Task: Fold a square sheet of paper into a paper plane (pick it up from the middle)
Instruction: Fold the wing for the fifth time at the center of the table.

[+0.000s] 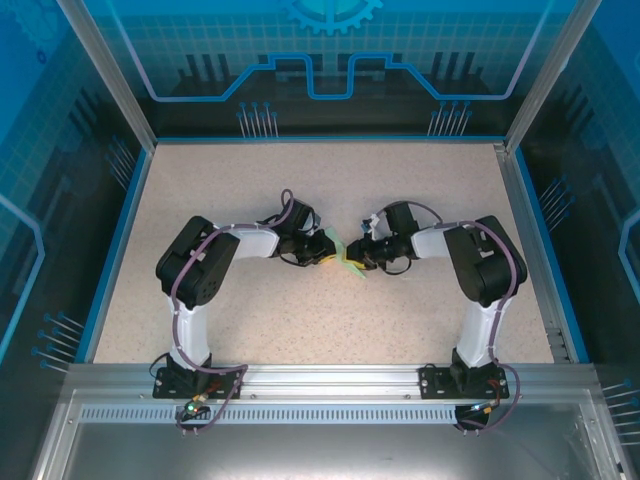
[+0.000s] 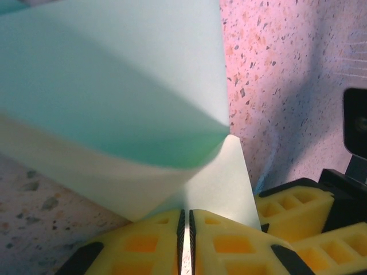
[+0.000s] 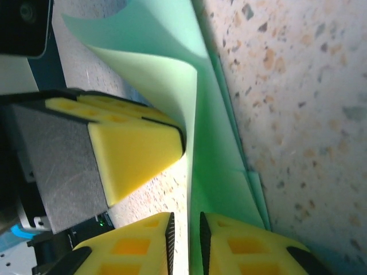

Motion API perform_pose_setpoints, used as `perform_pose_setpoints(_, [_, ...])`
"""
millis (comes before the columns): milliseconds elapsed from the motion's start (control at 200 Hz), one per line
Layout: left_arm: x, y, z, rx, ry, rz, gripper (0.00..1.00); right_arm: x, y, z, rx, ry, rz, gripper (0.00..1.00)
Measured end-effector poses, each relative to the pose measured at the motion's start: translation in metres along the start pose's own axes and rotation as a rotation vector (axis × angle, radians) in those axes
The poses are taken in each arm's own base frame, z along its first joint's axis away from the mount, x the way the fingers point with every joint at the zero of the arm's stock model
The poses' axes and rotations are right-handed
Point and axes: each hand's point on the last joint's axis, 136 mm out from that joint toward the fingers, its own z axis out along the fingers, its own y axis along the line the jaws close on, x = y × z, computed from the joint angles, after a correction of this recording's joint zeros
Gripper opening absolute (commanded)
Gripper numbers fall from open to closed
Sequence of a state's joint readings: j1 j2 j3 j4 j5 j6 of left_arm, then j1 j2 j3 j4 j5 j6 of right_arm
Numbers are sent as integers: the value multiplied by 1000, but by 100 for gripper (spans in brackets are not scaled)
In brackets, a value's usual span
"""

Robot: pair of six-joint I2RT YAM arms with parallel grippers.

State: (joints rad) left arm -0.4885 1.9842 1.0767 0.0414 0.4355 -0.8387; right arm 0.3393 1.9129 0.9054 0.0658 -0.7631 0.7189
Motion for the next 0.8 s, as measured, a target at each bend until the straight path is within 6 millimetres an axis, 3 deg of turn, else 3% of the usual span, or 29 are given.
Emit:
perform_pose_setpoints(220, [0, 1, 1, -15, 11, -10, 14, 5, 1, -7, 51, 35, -84, 22])
perform_pose_setpoints(630, [-1, 0, 2, -31, 24, -17, 14, 12, -12, -9, 115, 58, -108, 4])
perform_pose_setpoints(800, [-2, -1, 2, -36, 28, -14, 15, 10, -18, -10, 113, 53, -84, 1])
